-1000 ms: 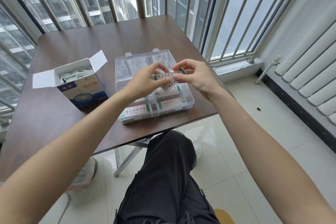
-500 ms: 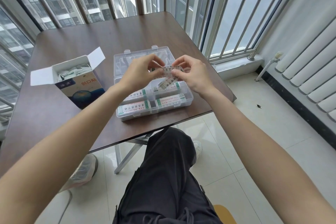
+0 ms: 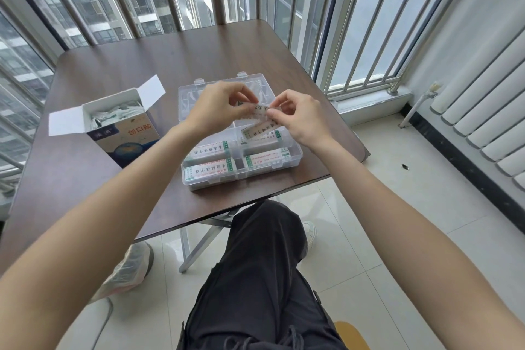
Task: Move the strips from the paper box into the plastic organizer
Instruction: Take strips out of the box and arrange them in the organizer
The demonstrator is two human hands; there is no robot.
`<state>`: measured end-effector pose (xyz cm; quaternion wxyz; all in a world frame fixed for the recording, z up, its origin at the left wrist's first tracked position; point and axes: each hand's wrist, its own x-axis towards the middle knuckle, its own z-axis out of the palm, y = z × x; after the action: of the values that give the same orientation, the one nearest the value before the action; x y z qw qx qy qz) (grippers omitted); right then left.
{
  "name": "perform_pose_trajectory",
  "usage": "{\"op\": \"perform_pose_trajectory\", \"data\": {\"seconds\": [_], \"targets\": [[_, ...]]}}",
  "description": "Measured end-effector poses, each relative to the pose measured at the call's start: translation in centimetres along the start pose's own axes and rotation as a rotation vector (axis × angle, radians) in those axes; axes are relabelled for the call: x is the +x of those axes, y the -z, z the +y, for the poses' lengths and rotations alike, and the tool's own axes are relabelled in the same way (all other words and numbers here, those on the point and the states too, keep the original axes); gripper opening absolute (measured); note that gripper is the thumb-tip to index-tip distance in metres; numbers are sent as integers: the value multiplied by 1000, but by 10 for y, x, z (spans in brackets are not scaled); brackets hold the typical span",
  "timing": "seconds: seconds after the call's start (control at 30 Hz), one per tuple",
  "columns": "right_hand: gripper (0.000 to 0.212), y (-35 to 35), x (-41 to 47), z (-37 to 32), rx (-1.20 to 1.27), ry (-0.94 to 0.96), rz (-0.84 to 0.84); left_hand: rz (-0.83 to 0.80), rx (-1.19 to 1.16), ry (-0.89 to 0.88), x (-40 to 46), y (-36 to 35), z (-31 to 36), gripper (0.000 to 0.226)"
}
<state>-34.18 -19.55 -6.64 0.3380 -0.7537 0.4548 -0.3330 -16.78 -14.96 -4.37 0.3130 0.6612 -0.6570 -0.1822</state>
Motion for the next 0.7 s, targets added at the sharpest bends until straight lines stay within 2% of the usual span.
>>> {"op": "perform_pose_trajectory", "data": {"seconds": [0.1,0.3,0.43,0.6,0.7], "targets": [[6,3,-4,-1,-172,56,-82,-89,18,40,-8,-4,-6,5],[13,6,-1,-2,-426,161,-168,-99,96,-7,-19,-9,-8,8],[15,9,3,2,-467,140,-224,-79,197,-83,-23,-15,-7,13],[8,15,0,2,-366,100,-265,-16,105,-80,-24,-20,-4,13],[8,16,2,1,-403,110,-263,-12,96,-69,-25,-24,0,13]]}}
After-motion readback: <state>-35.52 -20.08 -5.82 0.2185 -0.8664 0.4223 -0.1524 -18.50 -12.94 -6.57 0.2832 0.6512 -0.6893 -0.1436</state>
